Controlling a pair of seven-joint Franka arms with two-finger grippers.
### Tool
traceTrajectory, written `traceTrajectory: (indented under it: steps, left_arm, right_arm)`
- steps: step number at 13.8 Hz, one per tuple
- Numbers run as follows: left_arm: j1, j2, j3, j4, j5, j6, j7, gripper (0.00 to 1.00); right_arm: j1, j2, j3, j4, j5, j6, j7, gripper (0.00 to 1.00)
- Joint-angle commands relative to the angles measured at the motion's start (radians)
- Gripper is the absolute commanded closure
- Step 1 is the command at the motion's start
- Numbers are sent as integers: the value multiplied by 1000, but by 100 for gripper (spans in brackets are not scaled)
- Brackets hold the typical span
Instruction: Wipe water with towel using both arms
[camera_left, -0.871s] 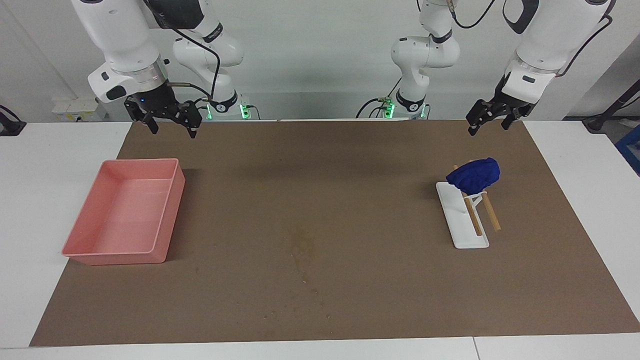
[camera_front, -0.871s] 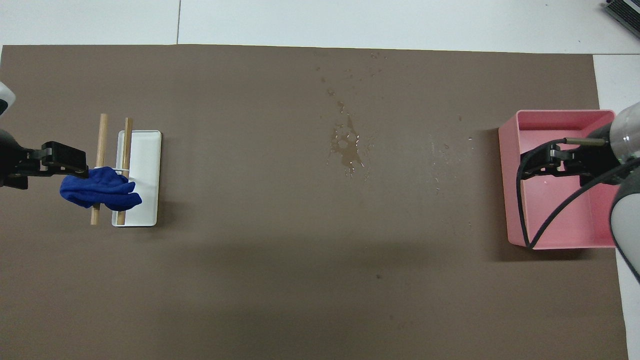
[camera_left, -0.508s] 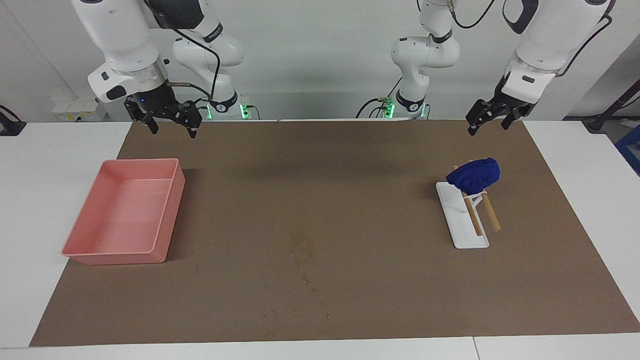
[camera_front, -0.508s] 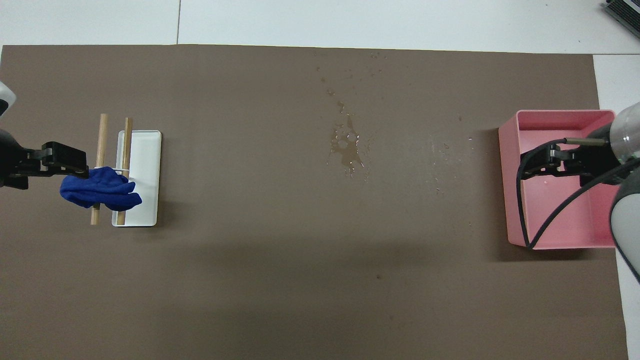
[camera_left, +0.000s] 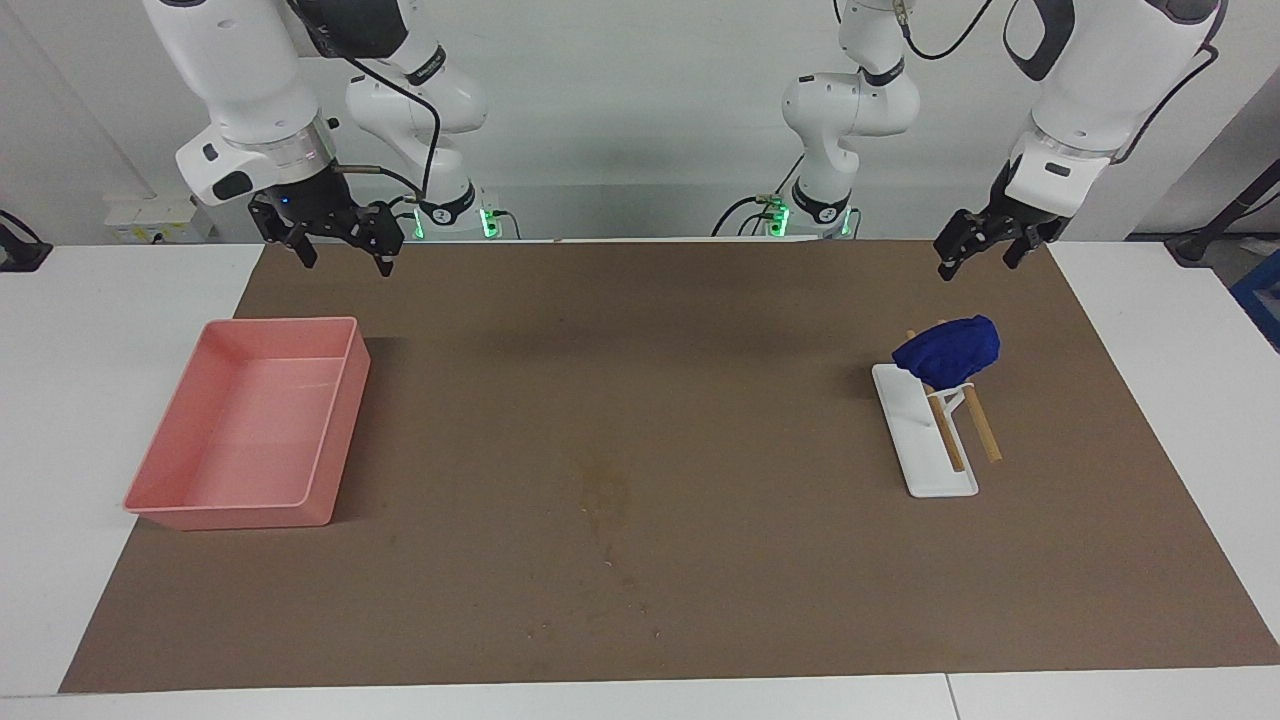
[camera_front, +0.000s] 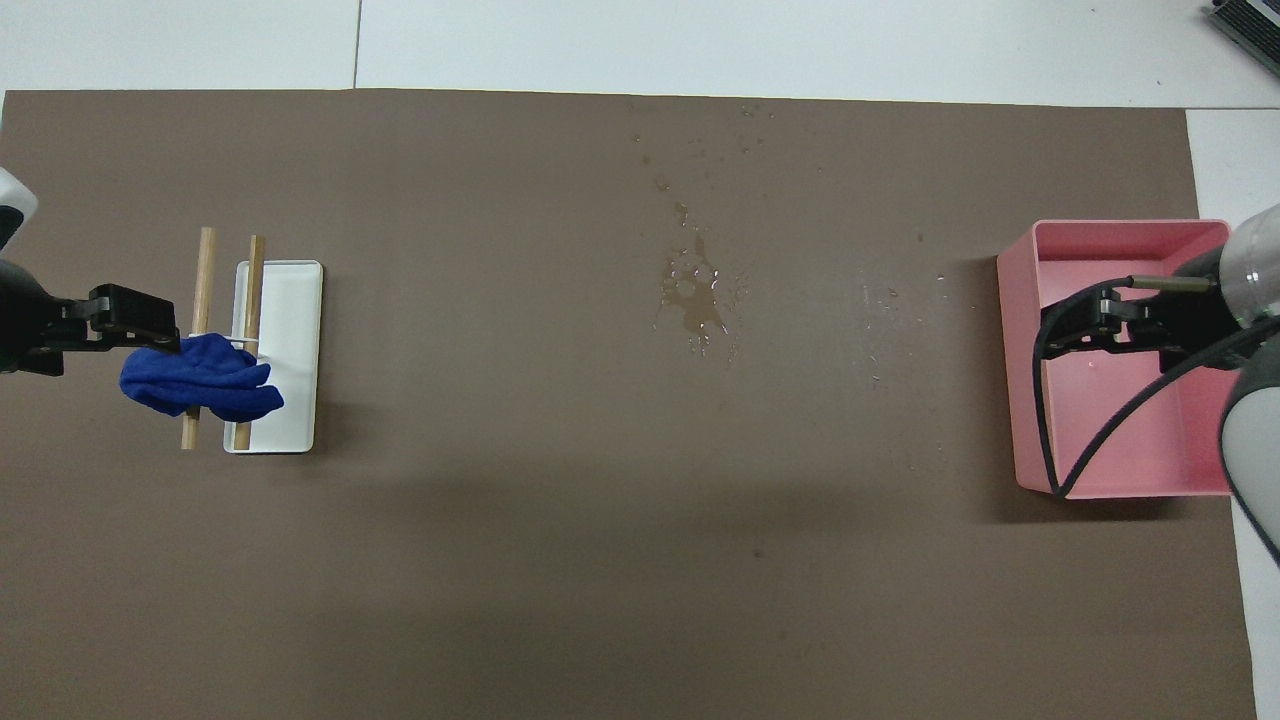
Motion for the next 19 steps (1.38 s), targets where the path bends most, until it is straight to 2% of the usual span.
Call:
traceTrajectory:
  steps: [1,5,8,11,17,18,19]
  left_arm:
    - [54,-57,-3,-125,17,118,8,0]
    - [97,-41,-1,-166,18,189,1,0]
    - [117,-43,-1,-273,17,290,-35,0]
    - [137,-43,-3,-429,17,414,-248,0]
    - [146,-29,-3,-436,-26,473,-412,0]
    - [137,-24,-3,-429,-40,467,-449,15]
    - [132,-20,-4,-406,-57,453,-503,52]
  right_arm:
    - [-13,3,9,9,10,-13,8,0]
    - [-13,3,9,9,10,-13,8,0]
    - [-13,3,9,9,10,-13,8,0]
    - [-13,3,9,9,10,-13,8,0]
    - [-13,3,9,9,10,-13,10,0]
    - [-13,3,9,9,10,-13,8,0]
    - [-13,3,9,9,10,-13,8,0]
